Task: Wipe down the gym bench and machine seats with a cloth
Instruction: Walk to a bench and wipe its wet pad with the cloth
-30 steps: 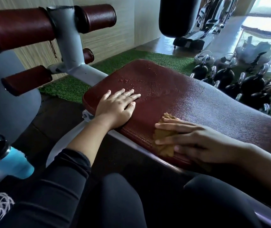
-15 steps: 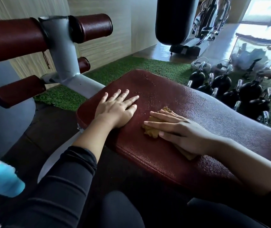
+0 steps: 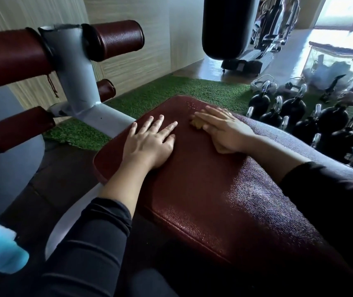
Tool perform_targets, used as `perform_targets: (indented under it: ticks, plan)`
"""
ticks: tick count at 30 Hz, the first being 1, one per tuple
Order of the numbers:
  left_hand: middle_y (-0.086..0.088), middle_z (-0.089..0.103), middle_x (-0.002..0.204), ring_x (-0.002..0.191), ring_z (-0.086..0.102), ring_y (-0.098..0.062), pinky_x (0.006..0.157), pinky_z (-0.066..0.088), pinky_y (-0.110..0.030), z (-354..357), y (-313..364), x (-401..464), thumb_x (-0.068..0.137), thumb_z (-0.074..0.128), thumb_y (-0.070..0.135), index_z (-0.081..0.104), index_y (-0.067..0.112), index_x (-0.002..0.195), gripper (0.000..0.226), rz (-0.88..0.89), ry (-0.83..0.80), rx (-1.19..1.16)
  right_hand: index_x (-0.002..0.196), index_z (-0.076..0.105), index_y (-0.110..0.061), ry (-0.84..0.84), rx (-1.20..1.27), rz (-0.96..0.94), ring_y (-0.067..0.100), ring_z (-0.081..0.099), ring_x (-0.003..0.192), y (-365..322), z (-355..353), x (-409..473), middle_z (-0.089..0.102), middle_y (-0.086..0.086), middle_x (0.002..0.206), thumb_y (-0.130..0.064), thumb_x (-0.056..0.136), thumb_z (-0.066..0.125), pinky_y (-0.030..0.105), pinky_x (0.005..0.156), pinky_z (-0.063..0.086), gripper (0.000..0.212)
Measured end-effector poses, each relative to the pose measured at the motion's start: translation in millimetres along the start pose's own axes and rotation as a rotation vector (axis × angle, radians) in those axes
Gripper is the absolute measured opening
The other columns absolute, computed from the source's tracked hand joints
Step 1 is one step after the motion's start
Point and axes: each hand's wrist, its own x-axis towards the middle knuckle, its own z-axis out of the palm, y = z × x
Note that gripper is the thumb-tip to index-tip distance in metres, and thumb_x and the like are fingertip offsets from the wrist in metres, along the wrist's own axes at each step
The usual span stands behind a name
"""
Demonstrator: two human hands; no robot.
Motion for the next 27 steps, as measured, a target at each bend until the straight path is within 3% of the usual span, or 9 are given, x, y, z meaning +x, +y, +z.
perform_targets:
  ticks: [3,6,9,12,17,20,23,27]
  plan:
    - [0.015,0.000,0.162,0.148,-0.004,-0.007,0.120,-0.007,-0.041,1,0,0,0.101,0.020,0.049,0.010,0.053,0.149,0.049,-0.005,0.005,-0.005,0.143,0.027,-0.042,0.083,0.026,0.127,0.015,0.014,0.144,19,-2,-10,0.020,-0.008,0.156,-0.042,0.099,0.034,0.034,0.119,0.011,0.045]
    - [0.015,0.000,0.162,0.148,-0.004,-0.007,0.120,-0.007,-0.041,3,1,1,0.101,0.019,0.049,0.010,0.052,0.149,0.049,-0.008,0.021,0.000,0.145,0.022,-0.041,0.059,-0.044,0.168,0.018,0.011,0.145,10,-1,-37,0.016,-0.006,0.157,-0.042,0.098,0.032,0.037,0.119,0.008,0.048]
    - [0.015,-0.001,0.162,0.148,-0.005,-0.008,0.119,-0.008,-0.042,4,1,2,0.101,0.018,0.048,0.009,0.052,0.149,0.049,-0.009,0.031,0.008,0.146,0.018,-0.042,-0.022,-0.056,0.119,0.018,0.004,0.146,-22,-1,-67,0.009,-0.006,0.158,-0.042,0.099,0.031,0.033,0.119,0.000,0.048]
    - [0.015,-0.002,0.162,0.148,-0.005,-0.007,0.119,-0.009,-0.042,4,1,2,0.101,0.017,0.047,0.008,0.051,0.149,0.049,-0.012,0.028,0.007,0.145,0.020,-0.044,-0.001,-0.028,0.065,0.017,0.005,0.146,-49,6,-66,0.010,-0.007,0.158,-0.044,0.099,0.029,0.032,0.119,0.000,0.046]
    - [0.015,0.000,0.162,0.148,-0.005,-0.006,0.119,-0.008,-0.041,3,0,1,0.102,0.019,0.047,0.011,0.050,0.150,0.049,-0.009,0.034,-0.008,0.144,0.021,-0.046,0.082,0.007,0.148,0.018,0.010,0.146,-43,19,-1,0.016,-0.009,0.157,-0.047,0.099,0.028,0.037,0.119,0.006,0.045]
    - [0.015,0.000,0.162,0.148,-0.004,-0.006,0.120,-0.007,-0.041,2,0,0,0.102,0.019,0.048,0.011,0.050,0.150,0.049,0.004,0.030,-0.011,0.143,0.028,-0.041,0.118,-0.015,0.161,0.018,0.022,0.142,-6,14,21,0.027,-0.008,0.153,-0.051,0.097,0.024,0.039,0.117,0.017,0.047]
    - [0.015,0.001,0.162,0.148,-0.003,-0.007,0.120,-0.006,-0.042,3,-1,1,0.102,0.018,0.047,0.010,0.050,0.150,0.049,0.002,0.025,-0.015,0.136,0.037,-0.039,0.134,0.018,0.245,0.015,0.034,0.135,25,0,13,0.041,-0.008,0.143,-0.064,0.085,0.012,0.039,0.112,0.029,0.062]
    - [0.015,0.001,0.162,0.148,-0.002,-0.008,0.120,-0.006,-0.043,7,0,3,0.101,0.018,0.048,0.011,0.050,0.150,0.049,-0.004,0.047,-0.008,0.141,0.037,-0.030,0.202,-0.071,0.287,0.023,0.029,0.137,17,-1,-29,0.038,0.001,0.146,-0.042,0.099,0.030,0.035,0.114,0.020,0.044]
